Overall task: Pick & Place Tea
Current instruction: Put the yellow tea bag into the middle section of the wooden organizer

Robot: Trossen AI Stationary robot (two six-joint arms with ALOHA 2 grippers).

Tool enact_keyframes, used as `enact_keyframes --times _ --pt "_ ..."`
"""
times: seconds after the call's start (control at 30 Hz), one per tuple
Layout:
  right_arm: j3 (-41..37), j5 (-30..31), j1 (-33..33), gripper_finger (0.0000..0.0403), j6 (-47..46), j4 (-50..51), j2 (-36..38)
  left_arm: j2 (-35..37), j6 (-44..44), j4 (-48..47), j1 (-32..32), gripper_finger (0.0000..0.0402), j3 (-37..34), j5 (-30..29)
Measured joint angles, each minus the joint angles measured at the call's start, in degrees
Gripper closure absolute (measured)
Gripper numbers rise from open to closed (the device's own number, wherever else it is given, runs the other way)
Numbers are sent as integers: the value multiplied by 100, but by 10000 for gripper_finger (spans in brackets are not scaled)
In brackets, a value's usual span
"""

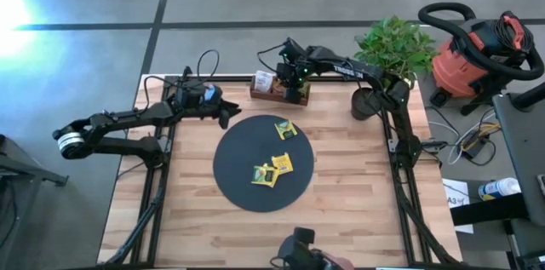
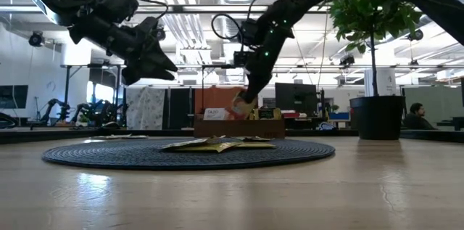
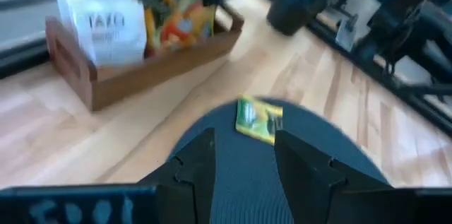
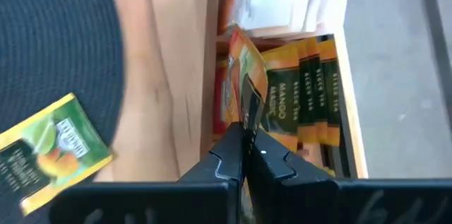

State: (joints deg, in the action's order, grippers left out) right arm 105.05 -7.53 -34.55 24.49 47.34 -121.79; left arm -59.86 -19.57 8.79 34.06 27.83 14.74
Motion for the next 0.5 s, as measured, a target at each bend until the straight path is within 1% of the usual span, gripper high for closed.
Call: enact_keyframes --times 0.13,0.23,0.3,0.37,0.5 --pt "336 -18 82 394 -2 448 -9 -7 55 661 5 262 -2 -206" --pt "693 -93 254 394 -5 681 -5 -150 204 1308 27 262 0 -492" --pt "948 -350 407 394 -91 741 -5 -384 212 1732 66 262 0 -530" --pt "1187 -534 575 394 -232 791 5 -717 205 1939 72 262 72 -594" --pt "1489 -555 897 394 -513 804 17 -1419 119 2060 70 262 475 -592"
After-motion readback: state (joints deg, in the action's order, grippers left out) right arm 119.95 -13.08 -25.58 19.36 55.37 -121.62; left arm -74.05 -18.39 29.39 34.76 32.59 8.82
